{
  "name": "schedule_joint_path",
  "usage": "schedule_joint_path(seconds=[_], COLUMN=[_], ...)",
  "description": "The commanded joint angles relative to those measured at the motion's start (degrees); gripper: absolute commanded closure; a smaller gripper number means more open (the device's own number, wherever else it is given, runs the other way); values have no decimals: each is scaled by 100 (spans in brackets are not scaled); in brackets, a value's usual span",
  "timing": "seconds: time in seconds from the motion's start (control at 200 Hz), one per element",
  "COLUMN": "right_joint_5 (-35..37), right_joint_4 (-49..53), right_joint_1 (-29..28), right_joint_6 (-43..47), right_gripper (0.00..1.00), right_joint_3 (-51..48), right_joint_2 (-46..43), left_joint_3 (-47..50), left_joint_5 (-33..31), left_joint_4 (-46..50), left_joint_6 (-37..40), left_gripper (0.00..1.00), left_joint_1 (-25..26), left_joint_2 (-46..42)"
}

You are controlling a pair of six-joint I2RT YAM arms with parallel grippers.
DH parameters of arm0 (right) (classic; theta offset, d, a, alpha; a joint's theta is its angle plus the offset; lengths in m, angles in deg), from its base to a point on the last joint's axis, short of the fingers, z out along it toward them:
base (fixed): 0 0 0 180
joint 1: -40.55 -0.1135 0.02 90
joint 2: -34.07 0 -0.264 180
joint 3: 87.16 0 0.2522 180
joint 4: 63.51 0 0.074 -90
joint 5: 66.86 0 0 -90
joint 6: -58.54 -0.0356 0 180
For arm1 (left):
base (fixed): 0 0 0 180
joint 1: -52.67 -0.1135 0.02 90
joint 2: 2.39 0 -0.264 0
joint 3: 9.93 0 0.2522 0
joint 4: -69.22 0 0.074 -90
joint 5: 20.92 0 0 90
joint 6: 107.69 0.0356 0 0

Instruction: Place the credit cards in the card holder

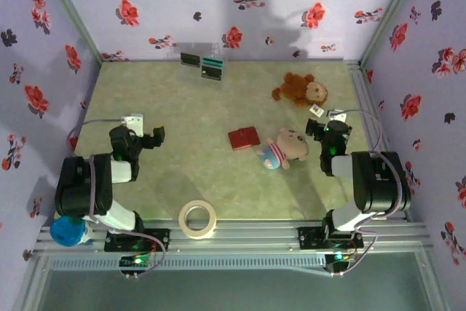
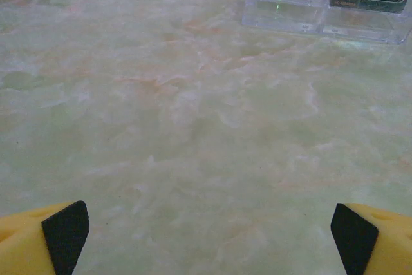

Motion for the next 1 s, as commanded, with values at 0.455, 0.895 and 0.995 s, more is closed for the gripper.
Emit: schedule_joint_path(seconds=[0.455, 0.895, 0.995], right_joint_5=[-68, -71, -47], right_joint_4=[-1, 7, 95], right_joint_1=[1, 2, 1], right_joint_6=[-65, -68, -78], right_gripper=[1, 1, 1], right_joint_3=[37, 36, 74], right_joint_2=[-8, -13, -84], left_joint_3=[-91, -100, -121], left_joint_5=[-3, -21, -255], left_joint_4=[-124, -116, -88], left_joint_6=[43, 22, -88], left_gripper=[0, 0, 0], left_joint_1=[-10, -6, -5], left_joint_2=[-11, -3, 2])
